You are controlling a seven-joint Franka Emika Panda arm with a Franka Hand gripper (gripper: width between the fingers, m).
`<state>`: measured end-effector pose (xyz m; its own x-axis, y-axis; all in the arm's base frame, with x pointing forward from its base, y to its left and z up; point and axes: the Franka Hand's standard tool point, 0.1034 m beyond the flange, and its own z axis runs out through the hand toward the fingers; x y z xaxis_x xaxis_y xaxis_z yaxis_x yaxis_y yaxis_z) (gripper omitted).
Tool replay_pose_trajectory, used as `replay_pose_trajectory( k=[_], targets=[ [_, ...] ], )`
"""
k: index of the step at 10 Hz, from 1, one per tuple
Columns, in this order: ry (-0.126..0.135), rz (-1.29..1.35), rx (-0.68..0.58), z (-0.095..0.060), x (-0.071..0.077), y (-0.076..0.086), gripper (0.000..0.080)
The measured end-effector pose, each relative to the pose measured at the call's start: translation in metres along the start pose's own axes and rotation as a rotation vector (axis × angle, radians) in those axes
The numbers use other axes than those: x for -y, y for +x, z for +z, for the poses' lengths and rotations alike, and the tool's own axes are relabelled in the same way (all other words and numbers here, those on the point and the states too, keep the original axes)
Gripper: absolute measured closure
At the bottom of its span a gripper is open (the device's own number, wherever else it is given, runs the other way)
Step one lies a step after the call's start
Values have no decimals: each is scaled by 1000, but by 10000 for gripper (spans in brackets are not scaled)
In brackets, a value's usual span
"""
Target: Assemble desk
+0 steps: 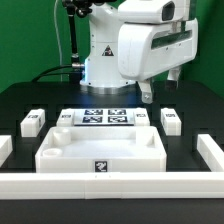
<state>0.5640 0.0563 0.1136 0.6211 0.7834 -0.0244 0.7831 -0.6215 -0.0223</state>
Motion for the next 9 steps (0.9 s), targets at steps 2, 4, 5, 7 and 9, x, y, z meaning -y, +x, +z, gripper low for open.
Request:
replay_pose_trajectory(
  k=[2,4,5,7,9],
  targets=[
    [0,0,0,0,0,0,150],
    [0,0,0,0,0,0,150],
    [1,0,0,0,0,0,150],
    [1,-4,1,1,0,0,150],
    [-12,-130,-10,5,0,-12,150]
  ],
)
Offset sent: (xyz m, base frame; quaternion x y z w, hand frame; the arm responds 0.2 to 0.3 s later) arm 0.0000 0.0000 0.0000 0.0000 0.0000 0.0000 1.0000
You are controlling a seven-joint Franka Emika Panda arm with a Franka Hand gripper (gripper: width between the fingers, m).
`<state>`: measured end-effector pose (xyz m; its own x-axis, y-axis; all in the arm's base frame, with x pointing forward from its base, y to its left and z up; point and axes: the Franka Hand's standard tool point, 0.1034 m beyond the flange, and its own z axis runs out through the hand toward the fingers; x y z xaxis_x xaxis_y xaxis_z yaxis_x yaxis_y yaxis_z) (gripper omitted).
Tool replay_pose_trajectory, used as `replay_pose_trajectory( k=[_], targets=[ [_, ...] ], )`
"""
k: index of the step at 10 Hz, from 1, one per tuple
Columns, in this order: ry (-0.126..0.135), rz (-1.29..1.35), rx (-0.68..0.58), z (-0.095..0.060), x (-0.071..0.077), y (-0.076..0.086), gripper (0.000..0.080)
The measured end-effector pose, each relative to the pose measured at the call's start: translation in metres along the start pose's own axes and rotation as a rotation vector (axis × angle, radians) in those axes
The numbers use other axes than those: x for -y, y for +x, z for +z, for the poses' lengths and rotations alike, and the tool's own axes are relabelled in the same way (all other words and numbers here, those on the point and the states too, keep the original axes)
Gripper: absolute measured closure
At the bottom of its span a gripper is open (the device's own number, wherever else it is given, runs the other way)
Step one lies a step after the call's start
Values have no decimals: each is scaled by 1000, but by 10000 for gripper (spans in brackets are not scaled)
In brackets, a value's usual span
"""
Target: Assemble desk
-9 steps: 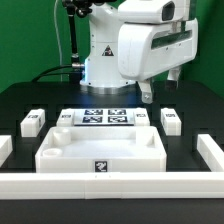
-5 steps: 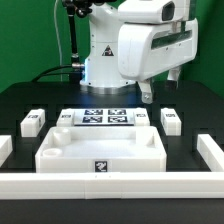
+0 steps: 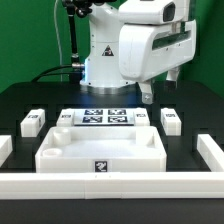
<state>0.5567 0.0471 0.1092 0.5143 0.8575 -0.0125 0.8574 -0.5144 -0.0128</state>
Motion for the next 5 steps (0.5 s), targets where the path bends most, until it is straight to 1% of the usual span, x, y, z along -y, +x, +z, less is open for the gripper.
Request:
replay_pose_trajectory(
  k=[1,2,3,4,5],
  targets=[
    [-7,-141,-3,6,5,-23,150],
    [8,-269,5,14,9,-49,150],
    [8,-386,0,24,9,-68,150],
    [15,-470,-3,35,11,-87,150],
    [31,-476,-2,43,14,-95,150]
  ],
)
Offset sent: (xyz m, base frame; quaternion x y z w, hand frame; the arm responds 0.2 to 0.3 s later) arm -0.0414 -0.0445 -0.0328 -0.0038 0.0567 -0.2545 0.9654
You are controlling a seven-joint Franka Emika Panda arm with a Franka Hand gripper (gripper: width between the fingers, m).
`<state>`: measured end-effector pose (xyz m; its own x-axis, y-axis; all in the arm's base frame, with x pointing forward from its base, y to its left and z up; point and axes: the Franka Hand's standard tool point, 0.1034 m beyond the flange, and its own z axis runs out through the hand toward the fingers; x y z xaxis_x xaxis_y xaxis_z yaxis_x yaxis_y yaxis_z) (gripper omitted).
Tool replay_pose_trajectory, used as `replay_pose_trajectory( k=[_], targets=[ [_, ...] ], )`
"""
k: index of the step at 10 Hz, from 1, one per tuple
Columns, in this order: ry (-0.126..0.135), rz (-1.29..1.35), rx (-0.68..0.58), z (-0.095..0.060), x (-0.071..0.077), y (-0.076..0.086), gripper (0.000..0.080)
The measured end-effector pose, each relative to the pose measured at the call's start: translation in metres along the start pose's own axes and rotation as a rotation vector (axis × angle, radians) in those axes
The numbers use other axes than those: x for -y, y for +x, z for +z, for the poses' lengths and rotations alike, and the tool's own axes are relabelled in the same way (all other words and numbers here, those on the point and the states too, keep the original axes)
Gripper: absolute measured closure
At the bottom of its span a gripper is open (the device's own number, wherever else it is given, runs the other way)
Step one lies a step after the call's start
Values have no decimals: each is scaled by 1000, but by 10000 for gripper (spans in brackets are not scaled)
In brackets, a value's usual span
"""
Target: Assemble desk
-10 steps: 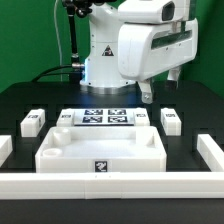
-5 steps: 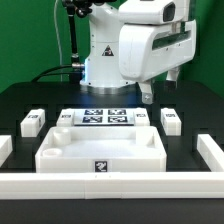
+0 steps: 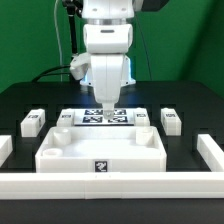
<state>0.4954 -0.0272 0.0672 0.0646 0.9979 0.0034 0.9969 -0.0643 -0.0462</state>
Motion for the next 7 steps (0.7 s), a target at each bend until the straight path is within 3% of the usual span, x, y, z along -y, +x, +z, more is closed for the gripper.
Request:
replay_pose_trajectory(
  k=[2,4,6,7],
  targets=[
    [-4,10,-9,19,3,-10,150],
    [15,28,-21,48,9,-18,150],
    [16,30,-22,50,8,-19,150],
    [17,31,-22,51,8,-19,288]
  ],
)
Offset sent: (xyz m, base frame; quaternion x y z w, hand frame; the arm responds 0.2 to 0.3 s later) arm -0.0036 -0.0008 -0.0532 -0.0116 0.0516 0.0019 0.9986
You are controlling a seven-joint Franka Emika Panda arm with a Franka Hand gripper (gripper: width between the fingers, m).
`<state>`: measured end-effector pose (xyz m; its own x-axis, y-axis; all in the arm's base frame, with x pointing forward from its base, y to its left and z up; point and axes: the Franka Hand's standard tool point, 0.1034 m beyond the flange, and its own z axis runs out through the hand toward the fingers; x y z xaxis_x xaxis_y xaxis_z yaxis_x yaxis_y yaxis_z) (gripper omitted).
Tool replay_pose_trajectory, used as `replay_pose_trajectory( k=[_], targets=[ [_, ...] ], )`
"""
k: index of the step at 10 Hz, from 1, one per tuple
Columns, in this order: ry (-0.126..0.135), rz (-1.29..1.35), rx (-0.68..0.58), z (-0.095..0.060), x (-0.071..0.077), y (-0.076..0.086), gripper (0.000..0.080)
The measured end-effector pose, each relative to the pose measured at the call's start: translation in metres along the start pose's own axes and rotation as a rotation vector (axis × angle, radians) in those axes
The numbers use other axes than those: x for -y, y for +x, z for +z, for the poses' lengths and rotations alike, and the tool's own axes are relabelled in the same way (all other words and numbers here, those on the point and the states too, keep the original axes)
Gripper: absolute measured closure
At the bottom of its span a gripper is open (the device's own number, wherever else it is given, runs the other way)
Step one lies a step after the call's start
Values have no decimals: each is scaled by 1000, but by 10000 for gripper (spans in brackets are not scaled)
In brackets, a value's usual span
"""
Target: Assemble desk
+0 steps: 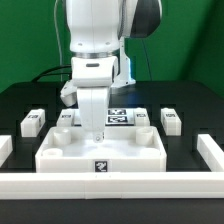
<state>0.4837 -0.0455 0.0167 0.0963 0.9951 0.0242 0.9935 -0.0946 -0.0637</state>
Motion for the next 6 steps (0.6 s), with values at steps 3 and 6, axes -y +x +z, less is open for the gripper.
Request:
replay_pose_trajectory(
  k=[3,6],
  targets=[
    [3,0,0,1,1,0,561],
    [1,0,0,1,0,0,742]
  ],
)
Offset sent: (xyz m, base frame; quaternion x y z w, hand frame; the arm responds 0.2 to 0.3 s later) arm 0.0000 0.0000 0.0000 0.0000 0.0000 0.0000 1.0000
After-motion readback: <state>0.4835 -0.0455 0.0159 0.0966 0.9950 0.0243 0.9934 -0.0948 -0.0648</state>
